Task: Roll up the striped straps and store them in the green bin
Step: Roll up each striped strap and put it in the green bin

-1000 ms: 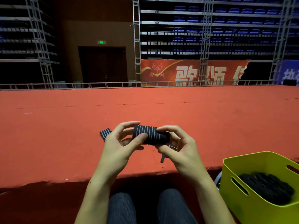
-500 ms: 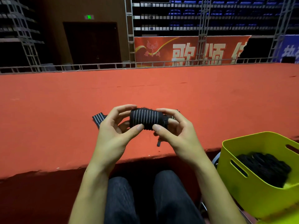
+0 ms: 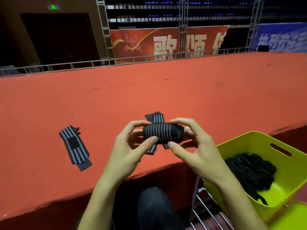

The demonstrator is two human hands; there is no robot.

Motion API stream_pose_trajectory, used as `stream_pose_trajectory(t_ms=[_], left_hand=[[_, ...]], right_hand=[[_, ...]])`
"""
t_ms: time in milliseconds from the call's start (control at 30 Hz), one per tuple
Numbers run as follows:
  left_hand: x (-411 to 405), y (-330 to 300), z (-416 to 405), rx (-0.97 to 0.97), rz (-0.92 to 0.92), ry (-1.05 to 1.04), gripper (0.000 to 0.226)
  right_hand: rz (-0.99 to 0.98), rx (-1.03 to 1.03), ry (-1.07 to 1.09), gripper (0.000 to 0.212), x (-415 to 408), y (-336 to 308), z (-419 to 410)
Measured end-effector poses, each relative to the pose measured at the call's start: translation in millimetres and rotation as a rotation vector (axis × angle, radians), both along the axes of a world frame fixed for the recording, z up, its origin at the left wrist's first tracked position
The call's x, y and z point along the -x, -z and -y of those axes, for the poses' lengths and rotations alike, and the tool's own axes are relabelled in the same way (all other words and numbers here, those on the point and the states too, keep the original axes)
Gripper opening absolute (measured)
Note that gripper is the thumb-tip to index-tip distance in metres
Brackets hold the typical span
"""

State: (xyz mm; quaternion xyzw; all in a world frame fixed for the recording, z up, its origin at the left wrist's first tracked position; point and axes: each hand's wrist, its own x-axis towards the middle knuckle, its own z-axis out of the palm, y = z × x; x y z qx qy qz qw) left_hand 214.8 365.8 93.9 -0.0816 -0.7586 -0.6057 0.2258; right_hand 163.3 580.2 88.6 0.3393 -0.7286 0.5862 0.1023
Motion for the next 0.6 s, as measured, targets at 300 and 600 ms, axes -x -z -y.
stream_pose_trajectory(t_ms=[300, 600], left_hand=[[82.9, 26.1, -100.3, 0.089, 0.075, 0.300, 0.038], [135.9, 63.3, -184.3, 0.268, 0.100, 0.464, 0.059]], right_hand=[[0.047, -0.087, 0.311, 0.045, 22.9, 19.4, -117.8], [0.094, -0.331, 0.515, 0.045, 26.0, 38.1, -229.2]])
